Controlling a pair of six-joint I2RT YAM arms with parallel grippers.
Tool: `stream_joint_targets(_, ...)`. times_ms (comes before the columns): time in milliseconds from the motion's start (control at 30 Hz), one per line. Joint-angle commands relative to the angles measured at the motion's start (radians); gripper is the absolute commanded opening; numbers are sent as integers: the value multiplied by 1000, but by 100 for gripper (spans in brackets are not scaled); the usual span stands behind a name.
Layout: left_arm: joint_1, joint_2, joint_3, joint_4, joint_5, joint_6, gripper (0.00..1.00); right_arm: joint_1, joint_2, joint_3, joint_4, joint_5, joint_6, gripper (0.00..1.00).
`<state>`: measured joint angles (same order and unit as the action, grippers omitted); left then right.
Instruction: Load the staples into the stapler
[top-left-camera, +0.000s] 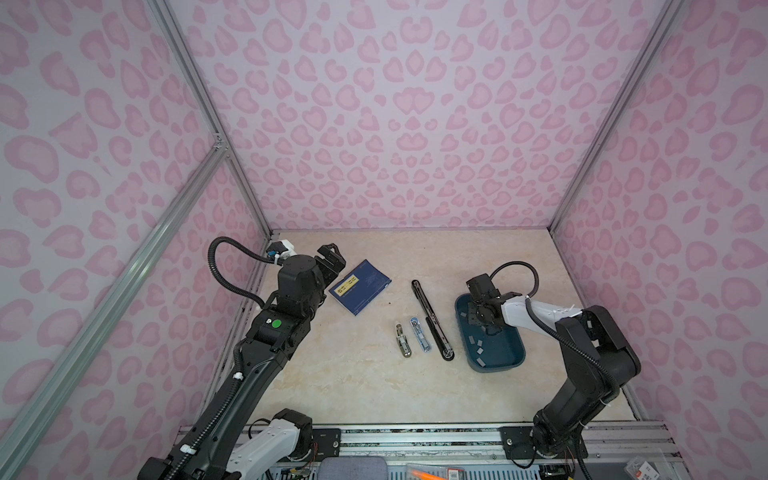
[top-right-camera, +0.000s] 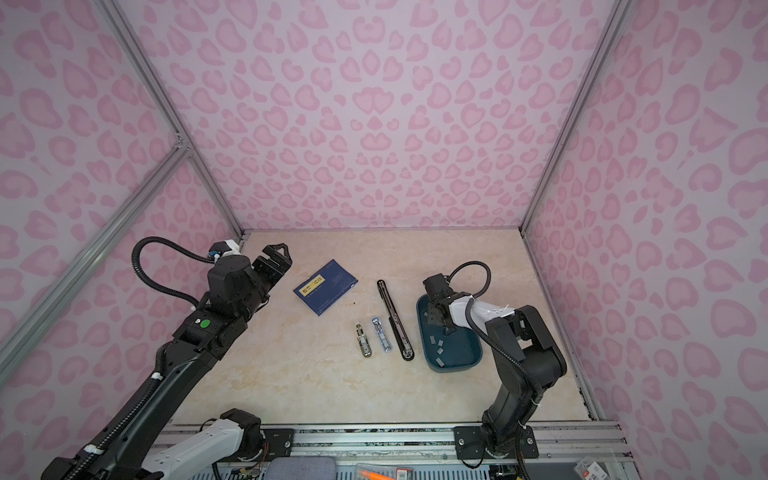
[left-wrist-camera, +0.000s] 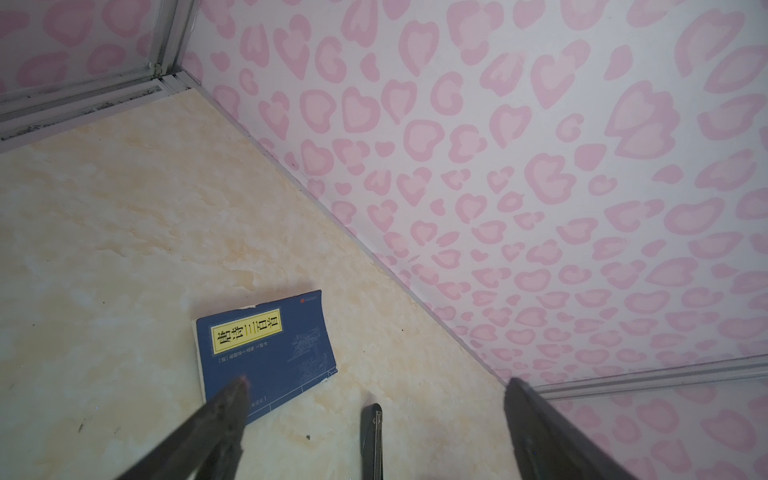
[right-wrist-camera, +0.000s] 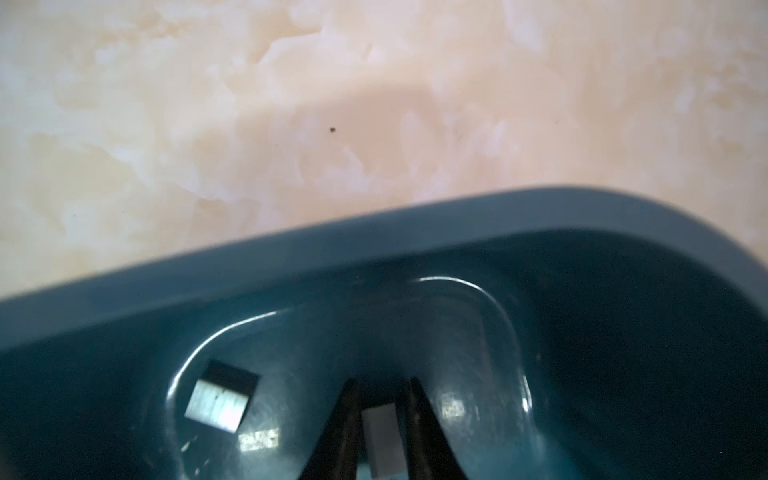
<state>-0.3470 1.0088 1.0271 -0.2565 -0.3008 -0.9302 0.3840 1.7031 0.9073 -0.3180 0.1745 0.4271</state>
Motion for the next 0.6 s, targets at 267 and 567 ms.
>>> stream_joint_targets(267, 2, -2, -8, 28, 5, -2, 97, -1, -3, -18, -30, -29, 3, 22)
stream_joint_targets(567, 3, -3, -21, 38, 36, 81, 97, -4, 0, -15, -23, -35, 5, 14)
